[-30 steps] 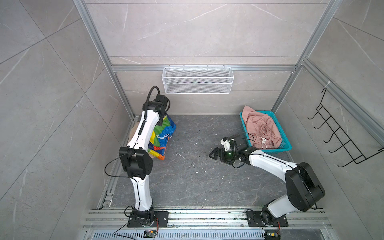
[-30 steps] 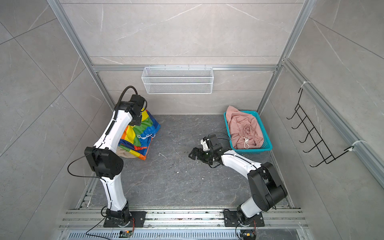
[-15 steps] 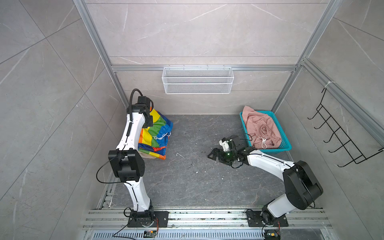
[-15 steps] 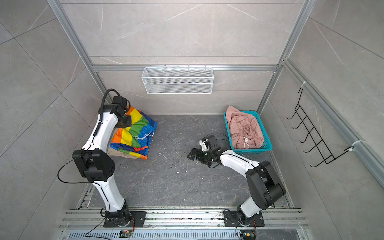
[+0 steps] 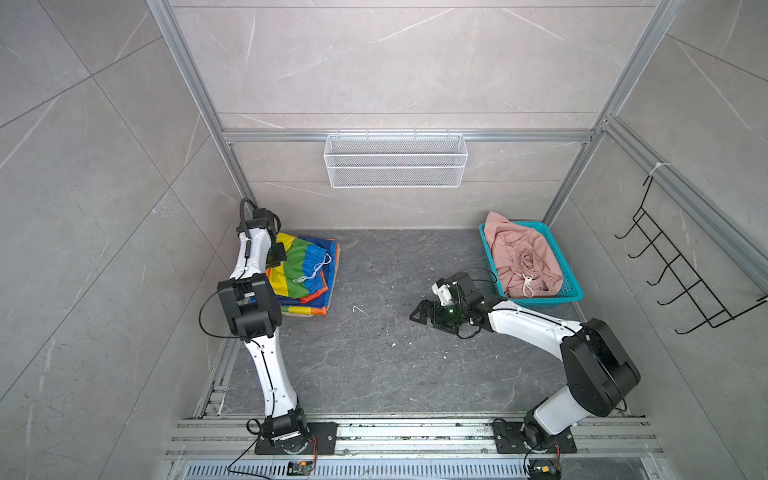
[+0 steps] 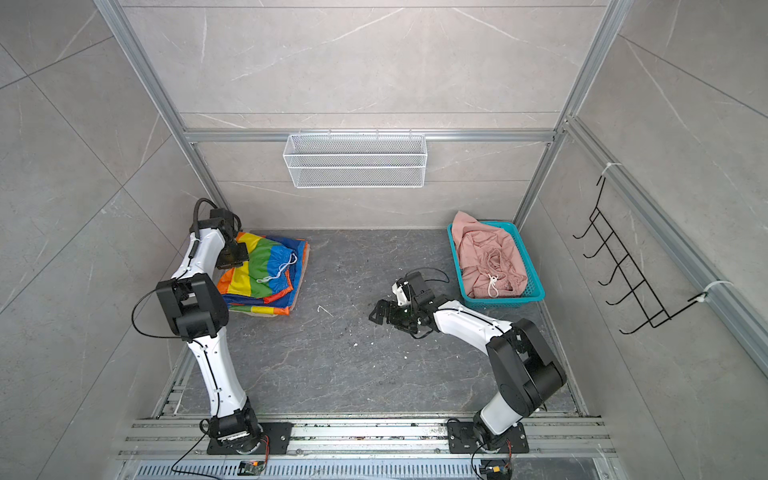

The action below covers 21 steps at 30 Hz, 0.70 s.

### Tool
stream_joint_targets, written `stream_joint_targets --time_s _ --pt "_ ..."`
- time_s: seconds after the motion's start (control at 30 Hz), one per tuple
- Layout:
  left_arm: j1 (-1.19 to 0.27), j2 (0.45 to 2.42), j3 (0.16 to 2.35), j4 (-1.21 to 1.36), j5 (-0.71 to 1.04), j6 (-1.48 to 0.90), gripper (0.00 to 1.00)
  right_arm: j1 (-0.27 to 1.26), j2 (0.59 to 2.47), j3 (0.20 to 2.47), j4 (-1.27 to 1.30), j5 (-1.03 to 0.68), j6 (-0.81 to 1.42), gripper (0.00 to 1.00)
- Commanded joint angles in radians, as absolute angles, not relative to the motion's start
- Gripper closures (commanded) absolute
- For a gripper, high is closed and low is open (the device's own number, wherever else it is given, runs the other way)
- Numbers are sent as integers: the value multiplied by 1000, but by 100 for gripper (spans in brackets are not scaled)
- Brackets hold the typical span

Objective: Fold and stack the shorts
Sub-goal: 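Release the rainbow shorts on the stack while the right gripper reaches into the teal basket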

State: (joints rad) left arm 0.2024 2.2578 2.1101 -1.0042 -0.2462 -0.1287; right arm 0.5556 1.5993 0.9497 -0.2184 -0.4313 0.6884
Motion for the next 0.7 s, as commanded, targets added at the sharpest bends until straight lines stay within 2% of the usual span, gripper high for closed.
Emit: stream_joint_targets --time_s 0.0,0.07,0.1,0.13,0.27,0.43,0.53,0.67 --pt "206 2207 2160 -1024 -197 -157 69 561 1585 1001 -269 -404 679 1" --pt "204 2179 2170 -1029 -152 -166 62 560 1562 1033 -322 -377 654 0" --pt "203 2162 2169 -1030 -128 -169 6 558 1549 1052 -350 -367 641 1" --pt "201 2138 2163 -1024 -111 -174 0 552 1528 1080 -389 -345 623 0" --pt "191 2038 2152 -1016 -26 -195 0 484 1459 1193 -537 -232 556 1" --pt "84 1865 2028 -920 19 -210 0 249 1451 1317 -659 -145 526 1" --pt "-84 1775 1931 -834 -35 -188 0 73 1491 1359 -656 -142 556 0" --pt "-378 1717 1827 -699 -218 -106 0 -70 1630 1418 -634 -129 583 1"
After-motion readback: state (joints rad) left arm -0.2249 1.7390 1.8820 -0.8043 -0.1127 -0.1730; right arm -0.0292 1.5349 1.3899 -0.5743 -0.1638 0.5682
